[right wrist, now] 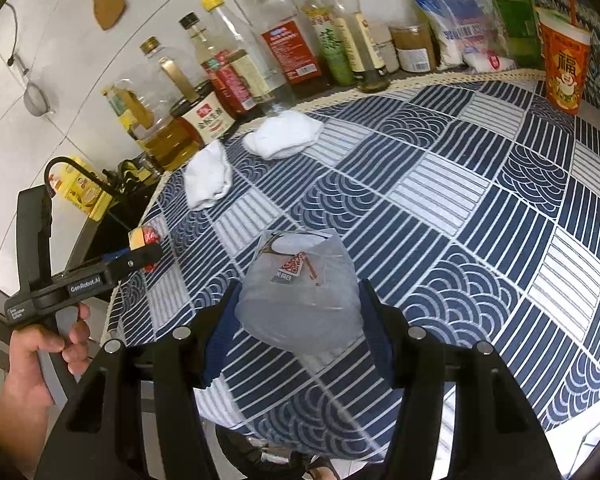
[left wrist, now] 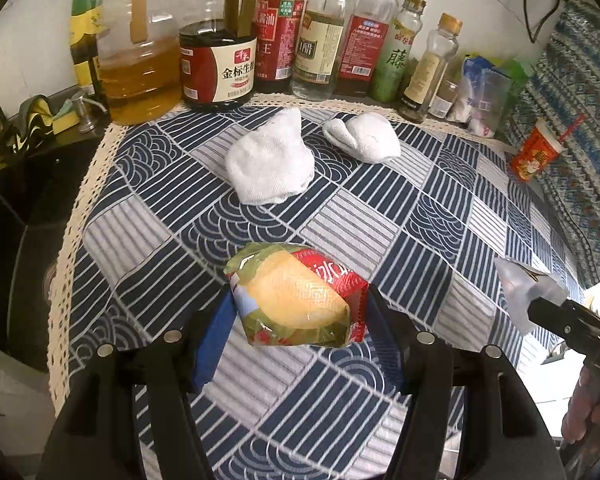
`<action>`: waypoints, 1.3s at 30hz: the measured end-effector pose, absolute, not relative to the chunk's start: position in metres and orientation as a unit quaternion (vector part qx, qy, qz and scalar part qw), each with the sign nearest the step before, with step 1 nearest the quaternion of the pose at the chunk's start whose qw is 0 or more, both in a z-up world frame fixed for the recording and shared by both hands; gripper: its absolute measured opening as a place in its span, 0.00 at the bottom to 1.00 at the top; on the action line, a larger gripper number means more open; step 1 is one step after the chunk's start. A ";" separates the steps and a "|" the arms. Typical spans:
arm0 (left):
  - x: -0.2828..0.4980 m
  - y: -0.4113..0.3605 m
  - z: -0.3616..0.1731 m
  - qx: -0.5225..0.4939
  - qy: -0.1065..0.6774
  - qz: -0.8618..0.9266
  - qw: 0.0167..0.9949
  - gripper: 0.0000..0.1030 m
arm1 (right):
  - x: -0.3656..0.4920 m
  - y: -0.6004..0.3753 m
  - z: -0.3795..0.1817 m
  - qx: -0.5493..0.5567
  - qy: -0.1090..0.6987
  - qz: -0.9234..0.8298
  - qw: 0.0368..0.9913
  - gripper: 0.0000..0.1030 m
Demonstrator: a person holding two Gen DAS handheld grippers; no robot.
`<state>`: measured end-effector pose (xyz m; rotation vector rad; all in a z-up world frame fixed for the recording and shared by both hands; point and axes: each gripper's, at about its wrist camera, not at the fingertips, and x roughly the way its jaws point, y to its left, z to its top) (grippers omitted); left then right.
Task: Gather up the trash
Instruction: 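Lift the snack wrapper and plastic cup off the counter toward the bin with both tools, then lower the snack wrapper and plastic cup over the black trash bin with both tools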
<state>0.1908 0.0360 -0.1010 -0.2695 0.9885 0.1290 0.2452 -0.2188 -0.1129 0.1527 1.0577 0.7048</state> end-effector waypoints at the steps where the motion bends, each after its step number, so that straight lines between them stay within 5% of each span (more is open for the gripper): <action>1: 0.187 0.037 -0.100 -0.130 0.471 0.061 0.870 0.60 | 0.242 -0.216 -0.111 0.071 0.493 0.331 0.802 0.57; 19: 0.097 0.039 -0.086 -0.151 0.446 0.020 0.882 0.60 | 0.160 -0.167 -0.089 0.044 0.481 0.356 0.800 0.57; 39: -0.011 0.049 -0.133 -0.157 0.485 -0.002 0.860 0.60 | 0.039 -0.140 -0.123 0.059 0.514 0.347 0.783 0.57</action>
